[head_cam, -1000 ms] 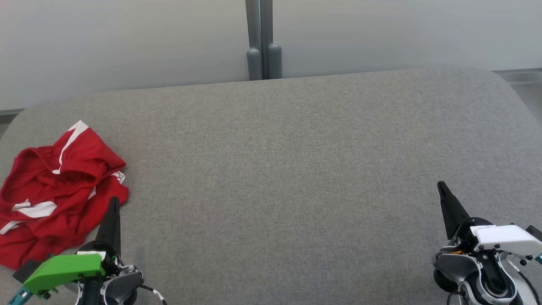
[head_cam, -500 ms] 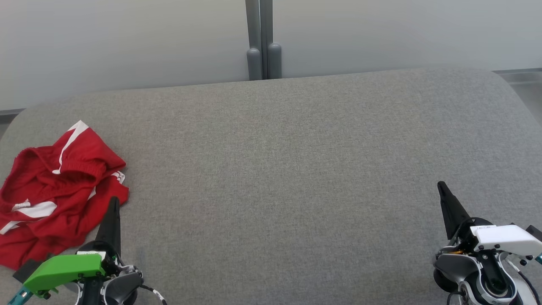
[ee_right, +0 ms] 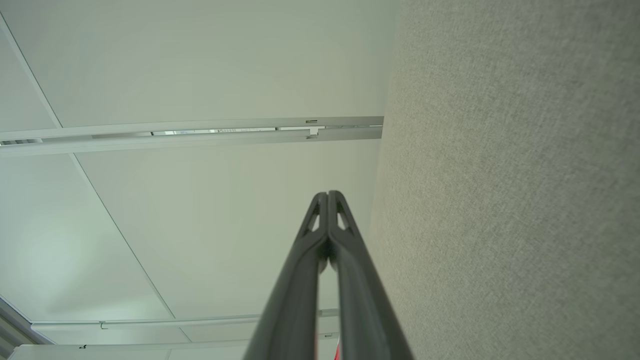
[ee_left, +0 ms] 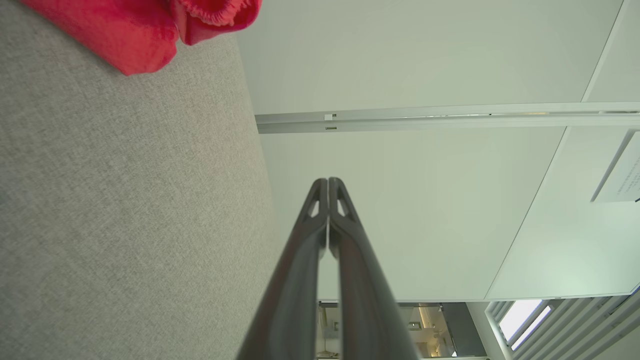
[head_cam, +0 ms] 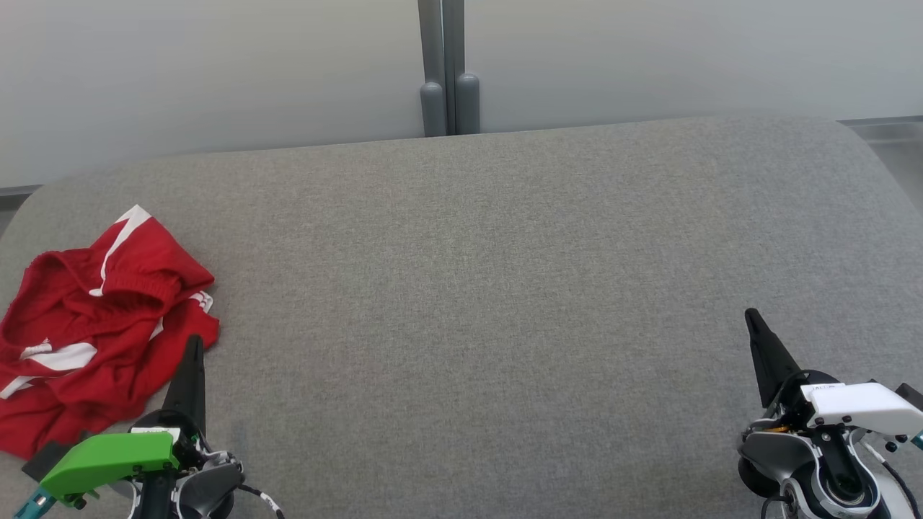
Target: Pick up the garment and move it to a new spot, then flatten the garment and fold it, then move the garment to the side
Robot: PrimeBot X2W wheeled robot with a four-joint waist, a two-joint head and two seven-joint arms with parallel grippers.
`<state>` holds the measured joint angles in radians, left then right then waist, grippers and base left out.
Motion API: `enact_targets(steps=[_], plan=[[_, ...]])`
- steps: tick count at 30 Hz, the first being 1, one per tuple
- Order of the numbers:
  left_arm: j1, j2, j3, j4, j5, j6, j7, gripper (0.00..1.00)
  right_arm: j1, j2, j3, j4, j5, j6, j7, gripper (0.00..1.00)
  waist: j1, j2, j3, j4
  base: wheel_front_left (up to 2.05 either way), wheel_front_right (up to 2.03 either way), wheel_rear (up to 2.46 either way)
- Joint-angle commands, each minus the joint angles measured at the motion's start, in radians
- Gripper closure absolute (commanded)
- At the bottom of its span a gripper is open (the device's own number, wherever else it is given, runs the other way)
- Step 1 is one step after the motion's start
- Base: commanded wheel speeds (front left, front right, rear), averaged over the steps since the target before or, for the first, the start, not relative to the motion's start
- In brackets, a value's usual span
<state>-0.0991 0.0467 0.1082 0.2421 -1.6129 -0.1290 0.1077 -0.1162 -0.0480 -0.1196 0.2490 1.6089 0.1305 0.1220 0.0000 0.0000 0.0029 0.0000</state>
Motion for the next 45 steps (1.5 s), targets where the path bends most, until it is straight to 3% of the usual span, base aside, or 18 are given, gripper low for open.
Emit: enact_targets(steps=[1,35,36,45], plan=[[-0.014,0.007,0.003,-0.002,-0.002,-0.004,0.002,1.00,0.009,-0.004,-0.002,-0.004,0.006,0.000,0.002,1.00,0.0000,0.0000,0.000,0.000,0.00,0.00,0.00],[-0.014,0.007,0.003,-0.002,-0.002,-0.004,0.002,1.00,0.009,-0.004,-0.002,-0.004,0.006,0.000,0.002,1.00,0.0000,0.0000,0.000,0.000,0.00,0.00,0.00],[0.000,0.000,0.000,0.000,0.000,0.000,0.000,0.00,0.000,0.000,0.000,0.000,0.000,0.000,0.000,0.00,0.0000,0.0000,0.000,0.000,0.00,0.00,0.00],[0.012,0.000,-0.016,0.042,0.047,0.001,-0.027,0.00,0.011,-0.003,0.026,0.029,-0.035,0.000,-0.026,0.00,0.0000,0.0000,0.002,0.000,0.00,0.00,0.00]])
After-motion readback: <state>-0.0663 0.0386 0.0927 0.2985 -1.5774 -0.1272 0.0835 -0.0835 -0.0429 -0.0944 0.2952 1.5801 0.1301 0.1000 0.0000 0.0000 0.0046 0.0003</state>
